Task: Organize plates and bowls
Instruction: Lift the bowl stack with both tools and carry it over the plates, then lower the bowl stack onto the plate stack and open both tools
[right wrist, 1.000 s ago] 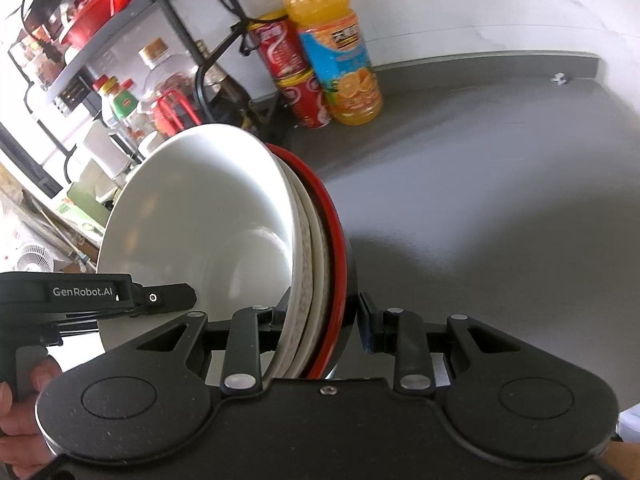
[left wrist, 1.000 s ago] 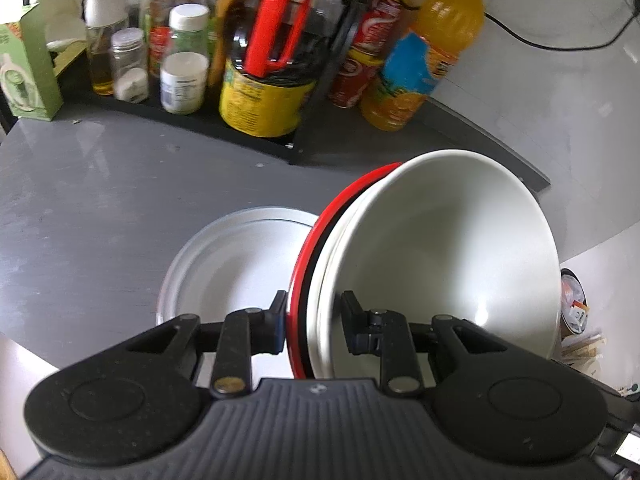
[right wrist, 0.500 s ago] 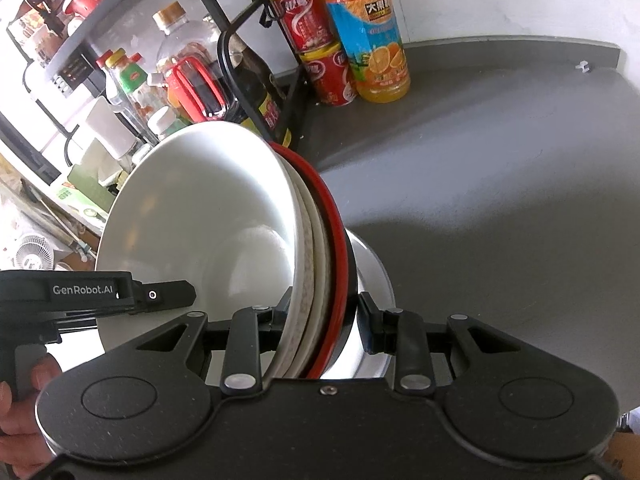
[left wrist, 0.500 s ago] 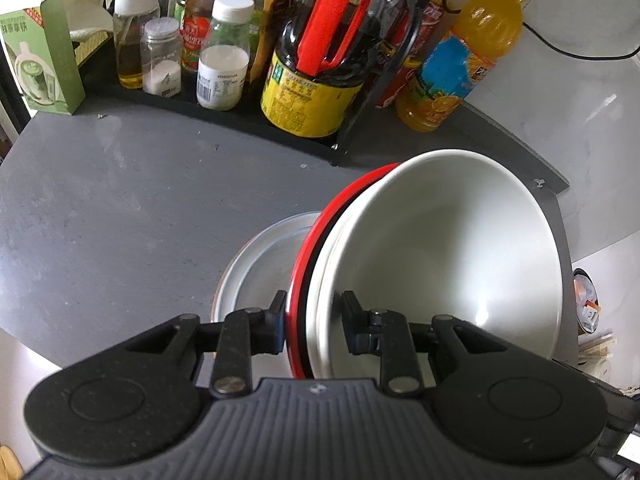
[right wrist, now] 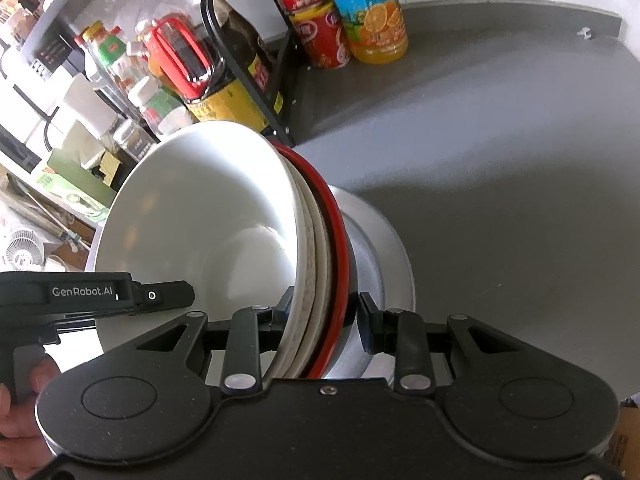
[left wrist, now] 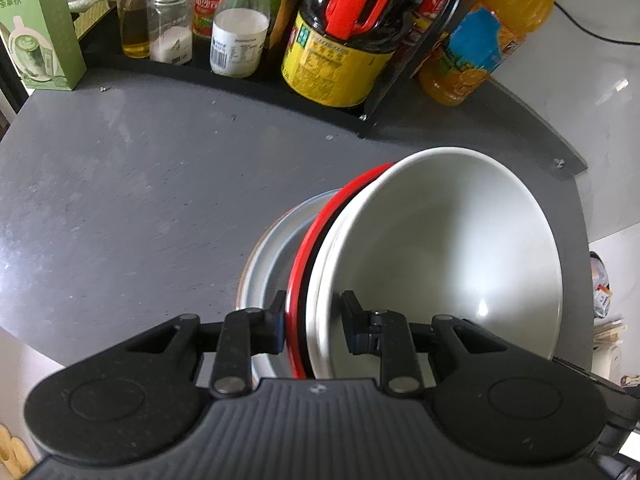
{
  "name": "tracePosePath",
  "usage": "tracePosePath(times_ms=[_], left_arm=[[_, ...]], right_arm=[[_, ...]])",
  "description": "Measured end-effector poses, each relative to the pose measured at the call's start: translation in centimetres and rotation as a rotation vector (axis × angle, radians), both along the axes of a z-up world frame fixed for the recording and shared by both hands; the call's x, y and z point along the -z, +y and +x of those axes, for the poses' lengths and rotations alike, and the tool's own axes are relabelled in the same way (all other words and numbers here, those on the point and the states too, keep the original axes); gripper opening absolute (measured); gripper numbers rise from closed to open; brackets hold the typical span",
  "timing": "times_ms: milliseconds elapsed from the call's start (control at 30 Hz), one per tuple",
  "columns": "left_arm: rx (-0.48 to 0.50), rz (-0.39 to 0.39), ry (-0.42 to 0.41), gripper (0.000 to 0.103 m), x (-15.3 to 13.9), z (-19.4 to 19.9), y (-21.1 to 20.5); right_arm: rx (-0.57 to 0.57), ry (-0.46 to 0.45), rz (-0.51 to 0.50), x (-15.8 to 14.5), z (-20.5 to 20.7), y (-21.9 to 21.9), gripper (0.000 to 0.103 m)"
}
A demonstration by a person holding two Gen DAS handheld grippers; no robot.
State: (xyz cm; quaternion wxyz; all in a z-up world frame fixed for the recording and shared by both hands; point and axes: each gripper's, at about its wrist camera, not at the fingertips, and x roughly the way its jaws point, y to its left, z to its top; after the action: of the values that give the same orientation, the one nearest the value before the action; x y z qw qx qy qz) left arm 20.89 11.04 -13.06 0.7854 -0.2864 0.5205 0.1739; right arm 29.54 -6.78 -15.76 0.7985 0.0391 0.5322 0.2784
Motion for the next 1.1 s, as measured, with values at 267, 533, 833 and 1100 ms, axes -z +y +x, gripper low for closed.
tracePosePath(times_ms=[267, 533, 833, 1100], left_arm=[[0.016, -0.016, 0.016, 0.026, 0.8, 0.3, 0.4], [0.068, 0.010, 0.024, 0.026, 0.7, 1.2, 0.0], [0.145, -0.002, 0.030, 0.038, 1.3, 1.4, 0.1], [0.276, 0.058, 0.022, 0.060, 1.5, 1.5, 0.2]], right_arm=[[0.010, 0.021, -0.014, 0.5, 0.3, 0.2, 0.030], [0.025, 0.031, -0.027, 0.9, 0.6, 0.6, 0.033], [0.074, 0.017, 0.005, 0.7, 0.1, 0.3, 0.042], [0.155, -0.015, 0.010, 0.0, -0.7, -0.8, 0.061]])
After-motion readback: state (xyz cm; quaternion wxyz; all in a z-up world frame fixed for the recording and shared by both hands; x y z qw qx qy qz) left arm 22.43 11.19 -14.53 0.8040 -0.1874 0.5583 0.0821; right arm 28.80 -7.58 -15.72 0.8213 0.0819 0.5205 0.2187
